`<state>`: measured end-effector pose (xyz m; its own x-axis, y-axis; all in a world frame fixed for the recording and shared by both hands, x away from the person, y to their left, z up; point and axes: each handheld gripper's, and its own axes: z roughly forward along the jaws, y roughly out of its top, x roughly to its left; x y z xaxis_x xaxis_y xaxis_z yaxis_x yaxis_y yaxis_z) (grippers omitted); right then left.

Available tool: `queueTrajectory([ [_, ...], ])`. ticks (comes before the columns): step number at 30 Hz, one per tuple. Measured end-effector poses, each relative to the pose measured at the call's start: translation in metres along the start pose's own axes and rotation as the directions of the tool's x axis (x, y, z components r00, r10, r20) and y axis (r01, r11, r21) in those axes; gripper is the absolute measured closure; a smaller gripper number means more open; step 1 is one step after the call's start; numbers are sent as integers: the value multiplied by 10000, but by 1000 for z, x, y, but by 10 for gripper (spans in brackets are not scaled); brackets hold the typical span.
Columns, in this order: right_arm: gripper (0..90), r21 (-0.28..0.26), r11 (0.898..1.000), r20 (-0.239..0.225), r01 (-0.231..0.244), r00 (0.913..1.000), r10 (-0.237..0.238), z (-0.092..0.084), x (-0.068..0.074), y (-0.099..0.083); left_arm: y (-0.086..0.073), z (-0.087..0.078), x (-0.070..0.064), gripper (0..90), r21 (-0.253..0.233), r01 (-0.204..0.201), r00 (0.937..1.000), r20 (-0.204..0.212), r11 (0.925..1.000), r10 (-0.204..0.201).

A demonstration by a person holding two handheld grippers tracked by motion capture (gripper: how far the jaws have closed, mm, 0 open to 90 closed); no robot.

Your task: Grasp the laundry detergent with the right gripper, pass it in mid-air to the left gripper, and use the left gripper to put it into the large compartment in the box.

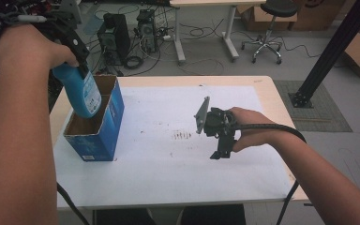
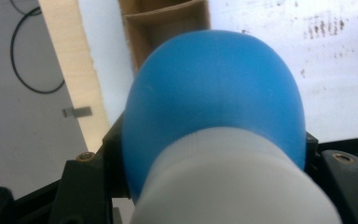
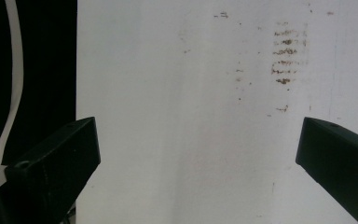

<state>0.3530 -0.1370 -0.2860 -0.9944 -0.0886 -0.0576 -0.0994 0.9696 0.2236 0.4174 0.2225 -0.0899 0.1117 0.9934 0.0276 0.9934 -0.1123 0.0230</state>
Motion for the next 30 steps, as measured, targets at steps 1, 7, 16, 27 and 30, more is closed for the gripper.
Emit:
queueTrajectory([
  [1, 0, 46, 10000, -1, 10, 10000, -10, 0, 0, 0, 0, 1, 2, 389, 1, 122, 9999, -64, 9999, -122],
  [7, 0, 163, 9999, -36, 1, 10000, 0, 0, 1, 0, 2, 11, 10, 389, 108, 341, 9993, -185, 9994, -338],
  [16, 0, 302, 9995, -14, -53, 10000, 53, -1, 0, 0, 6, 41, 19, 389, 425, 480, 9988, 10, 9979, -480],
  [27, 0, 334, 9994, -40, -55, 10000, 56, -1, 0, 3, 10, 87, 23, 388, 786, 532, 9985, 111, 9955, -542],
  [30, 0, 339, 9994, -62, -44, 10000, 46, -1, 1, 3, 10, 101, 23, 389, 870, 584, 9981, 146, 9945, -598],
])
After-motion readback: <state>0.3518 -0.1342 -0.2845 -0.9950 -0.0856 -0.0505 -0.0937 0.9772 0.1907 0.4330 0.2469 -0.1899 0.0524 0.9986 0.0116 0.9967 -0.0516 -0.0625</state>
